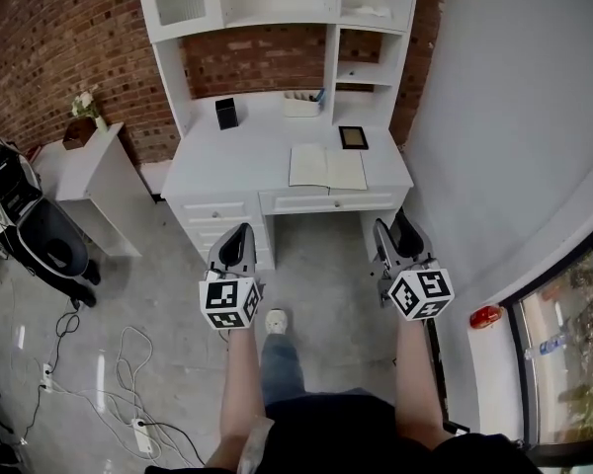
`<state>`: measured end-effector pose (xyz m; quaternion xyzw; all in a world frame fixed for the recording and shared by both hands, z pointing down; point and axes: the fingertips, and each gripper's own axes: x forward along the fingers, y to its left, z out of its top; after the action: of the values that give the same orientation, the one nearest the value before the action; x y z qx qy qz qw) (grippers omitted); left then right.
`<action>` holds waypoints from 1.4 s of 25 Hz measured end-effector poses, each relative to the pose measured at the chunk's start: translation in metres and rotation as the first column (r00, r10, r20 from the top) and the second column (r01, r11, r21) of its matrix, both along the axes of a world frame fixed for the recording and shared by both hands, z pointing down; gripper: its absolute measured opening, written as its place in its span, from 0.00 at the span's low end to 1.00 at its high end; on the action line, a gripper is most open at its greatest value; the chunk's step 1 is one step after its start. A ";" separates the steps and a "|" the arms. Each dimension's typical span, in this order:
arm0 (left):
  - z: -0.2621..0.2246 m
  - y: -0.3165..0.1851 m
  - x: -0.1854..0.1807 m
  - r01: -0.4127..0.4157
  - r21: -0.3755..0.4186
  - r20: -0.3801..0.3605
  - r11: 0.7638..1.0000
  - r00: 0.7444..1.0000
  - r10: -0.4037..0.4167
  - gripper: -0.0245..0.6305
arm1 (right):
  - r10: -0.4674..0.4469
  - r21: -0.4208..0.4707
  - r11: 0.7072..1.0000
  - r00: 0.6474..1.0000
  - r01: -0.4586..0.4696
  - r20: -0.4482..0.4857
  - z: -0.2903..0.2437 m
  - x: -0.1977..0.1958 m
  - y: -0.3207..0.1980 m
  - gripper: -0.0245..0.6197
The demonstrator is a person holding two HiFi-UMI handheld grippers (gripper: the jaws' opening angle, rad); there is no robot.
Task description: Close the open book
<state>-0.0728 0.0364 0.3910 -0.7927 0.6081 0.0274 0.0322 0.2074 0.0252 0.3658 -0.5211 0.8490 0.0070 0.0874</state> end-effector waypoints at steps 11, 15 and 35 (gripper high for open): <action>0.014 -0.169 -0.062 -0.020 -0.062 -0.018 0.998 1.000 0.019 0.05 | 0.042 -0.071 0.997 0.999 -0.043 -0.024 0.015 -0.051 -0.162 0.33; 0.016 -0.234 -0.068 -0.063 -0.085 0.008 0.994 0.998 0.064 0.05 | 0.063 -0.095 0.993 0.998 -0.063 -0.013 0.018 -0.067 -0.222 0.33; 0.050 -0.396 -0.072 -0.194 -0.181 -0.014 0.964 0.981 0.195 0.05 | 0.142 -0.179 0.973 0.990 -0.143 -0.020 0.045 -0.093 -0.372 0.33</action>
<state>-0.1452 -0.3591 0.4414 -0.8483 0.5273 -0.0266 -0.0420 0.1143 -0.3472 0.4107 -0.5863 0.8070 -0.0617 0.0363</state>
